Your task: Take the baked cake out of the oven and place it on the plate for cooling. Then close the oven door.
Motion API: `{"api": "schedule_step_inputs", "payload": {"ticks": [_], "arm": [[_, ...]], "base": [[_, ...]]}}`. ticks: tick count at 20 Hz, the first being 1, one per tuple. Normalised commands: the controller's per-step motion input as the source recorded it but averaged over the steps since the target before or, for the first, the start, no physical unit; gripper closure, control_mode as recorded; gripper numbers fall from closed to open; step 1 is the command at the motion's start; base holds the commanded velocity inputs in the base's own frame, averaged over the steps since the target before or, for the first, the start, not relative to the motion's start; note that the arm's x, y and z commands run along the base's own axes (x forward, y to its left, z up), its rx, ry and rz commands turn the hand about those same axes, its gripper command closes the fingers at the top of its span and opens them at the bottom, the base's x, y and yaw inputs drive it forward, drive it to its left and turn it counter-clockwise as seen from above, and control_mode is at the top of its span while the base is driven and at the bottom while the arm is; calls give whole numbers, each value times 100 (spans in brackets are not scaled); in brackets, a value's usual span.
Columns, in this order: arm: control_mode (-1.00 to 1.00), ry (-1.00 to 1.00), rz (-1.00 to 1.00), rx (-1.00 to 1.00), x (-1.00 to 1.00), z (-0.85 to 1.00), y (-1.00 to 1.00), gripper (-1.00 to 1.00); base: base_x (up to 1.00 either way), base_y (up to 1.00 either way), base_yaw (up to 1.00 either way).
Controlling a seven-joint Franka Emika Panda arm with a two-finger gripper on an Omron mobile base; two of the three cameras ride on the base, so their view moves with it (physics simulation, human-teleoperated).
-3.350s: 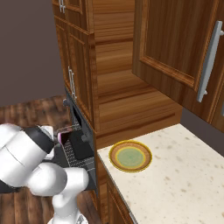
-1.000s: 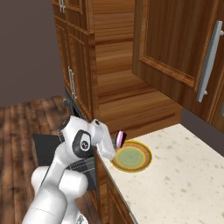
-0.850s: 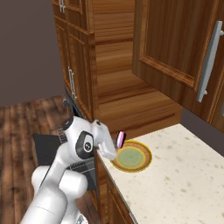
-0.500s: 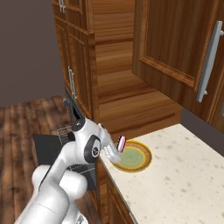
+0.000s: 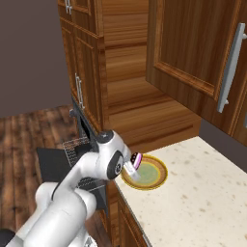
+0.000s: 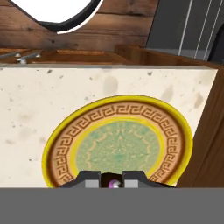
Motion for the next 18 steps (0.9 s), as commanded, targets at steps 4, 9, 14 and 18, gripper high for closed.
{"api": "schedule_step_inputs", "payload": {"ticks": [4, 9, 14, 18], "arm": [[-100, 9, 3, 7, 34, -6, -3, 100], [-100, 12, 1, 5, 26, -19, -13, 100], [-100, 7, 1, 4, 2, -20, -16, 100], [-100, 4, 1, 4, 0, -21, -10, 100]], "base": [[0, 0, 0], [0, 0, 0], [0, 0, 0], [0, 0, 0]]}}
